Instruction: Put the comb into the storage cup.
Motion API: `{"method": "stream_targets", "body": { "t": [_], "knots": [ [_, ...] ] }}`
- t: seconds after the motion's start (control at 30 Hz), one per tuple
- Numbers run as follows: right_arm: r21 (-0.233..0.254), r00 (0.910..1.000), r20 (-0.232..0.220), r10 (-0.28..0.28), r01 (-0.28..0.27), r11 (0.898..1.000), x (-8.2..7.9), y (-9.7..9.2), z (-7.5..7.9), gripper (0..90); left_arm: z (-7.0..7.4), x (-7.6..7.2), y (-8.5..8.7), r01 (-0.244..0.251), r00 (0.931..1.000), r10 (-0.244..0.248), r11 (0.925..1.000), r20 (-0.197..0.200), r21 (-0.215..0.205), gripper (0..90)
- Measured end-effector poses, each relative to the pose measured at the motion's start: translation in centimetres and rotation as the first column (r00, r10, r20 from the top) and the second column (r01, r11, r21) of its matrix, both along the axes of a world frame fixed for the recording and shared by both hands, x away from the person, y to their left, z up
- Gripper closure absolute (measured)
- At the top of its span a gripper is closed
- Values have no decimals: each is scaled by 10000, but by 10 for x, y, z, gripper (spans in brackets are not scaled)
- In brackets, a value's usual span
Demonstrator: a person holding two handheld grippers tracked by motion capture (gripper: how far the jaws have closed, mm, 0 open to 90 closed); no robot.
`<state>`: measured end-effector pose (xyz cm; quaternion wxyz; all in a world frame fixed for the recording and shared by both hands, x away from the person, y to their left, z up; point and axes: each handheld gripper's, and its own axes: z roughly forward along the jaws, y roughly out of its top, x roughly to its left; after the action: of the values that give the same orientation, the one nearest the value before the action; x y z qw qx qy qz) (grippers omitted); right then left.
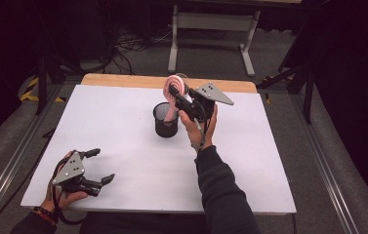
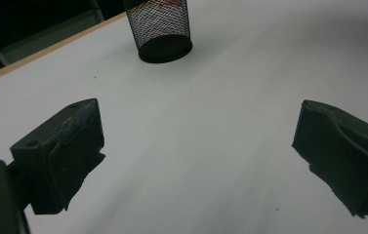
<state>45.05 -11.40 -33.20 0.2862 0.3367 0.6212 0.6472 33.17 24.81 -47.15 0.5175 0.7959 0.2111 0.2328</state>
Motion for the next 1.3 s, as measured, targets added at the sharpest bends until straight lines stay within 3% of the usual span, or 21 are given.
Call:
{"method": "stream_targets", "body": {
  "t": [0.3,0.4,0.53,0.73,1.0,1.3],
  "knots": [
    [93,9986,-523,46,-42,9999,4,2,-20,630,0,0,-1,60,10000,-60,10000,2,4,54],
    [150,9984,-567,87,-79,9999,4,2,-22,630,0,0,0,28,10000,-28,10000,-1,-22,54],
    [-137,9979,-642,46,-55,9999,5,4,-30,629,0,0,0,45,10000,-45,10000,-11,3,54],
    [3,9960,-888,21,-21,10000,7,2,-42,627,0,1,-1,90,10000,-90,10000,-27,-9,53],
    [179,9961,-874,90,-74,9998,7,-1,-45,623,-1,1,-2,126,9999,-126,9999,-65,9,53],
    [-115,9927,-1161,-316,305,9995,8,-6,-47,555,-1,2,-3,182,9998,-182,9998,-83,29,53]
  ]
}}
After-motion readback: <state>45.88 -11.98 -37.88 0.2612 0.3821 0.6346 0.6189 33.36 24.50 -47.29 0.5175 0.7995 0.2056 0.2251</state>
